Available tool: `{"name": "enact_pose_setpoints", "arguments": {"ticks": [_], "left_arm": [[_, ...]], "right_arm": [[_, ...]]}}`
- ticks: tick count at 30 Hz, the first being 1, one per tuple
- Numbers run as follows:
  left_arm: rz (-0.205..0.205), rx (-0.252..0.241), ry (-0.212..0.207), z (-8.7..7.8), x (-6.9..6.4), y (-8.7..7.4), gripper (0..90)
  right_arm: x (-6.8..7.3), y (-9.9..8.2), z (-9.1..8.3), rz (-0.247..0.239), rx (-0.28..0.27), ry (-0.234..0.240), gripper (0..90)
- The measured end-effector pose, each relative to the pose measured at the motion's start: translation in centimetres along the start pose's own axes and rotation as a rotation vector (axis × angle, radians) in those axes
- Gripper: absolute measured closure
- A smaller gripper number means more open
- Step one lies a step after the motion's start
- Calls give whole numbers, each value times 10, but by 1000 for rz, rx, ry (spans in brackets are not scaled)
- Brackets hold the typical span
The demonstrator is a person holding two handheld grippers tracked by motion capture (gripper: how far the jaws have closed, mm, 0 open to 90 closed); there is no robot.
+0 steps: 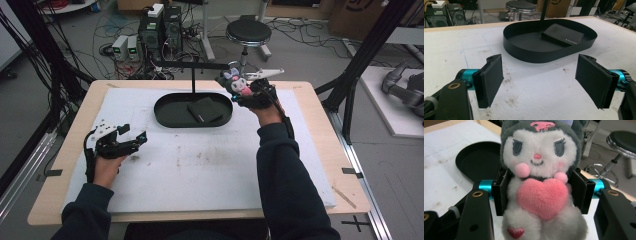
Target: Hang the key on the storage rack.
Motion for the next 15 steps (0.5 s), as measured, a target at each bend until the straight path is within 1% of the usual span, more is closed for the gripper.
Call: {"name": "enact_pose_setpoints", "arguments": {"ticks": [4,6,8,11,14,15], "left_arm": [[2,0,-4,0,-1,0,220],[1,1,-5,0,-1,0,220],[-1,-3,-6,-1,-1,0,220],[-4,-3,-5,-1,0,0,220],[-3,-5,-8,-2,1,1,220],[-1,-4,-7,-2,1,1,220]], "right_arm": [[1,18,12,-8,-13,5,421],[2,26,17,-2,-19,4,421],[3,33,23,-5,-11,-13,422],[1,40,28,-6,-23,-50,425],[-4,43,30,17,-34,-73,425],[-6,42,30,20,-27,-84,426]]}}
Point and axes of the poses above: each handheld gripper's, and its own axes: z roughly forward along the jaws, y roughly out of its top, x roughly to its left, the point moved 3 cm from there along z, roughly forward along the jaws
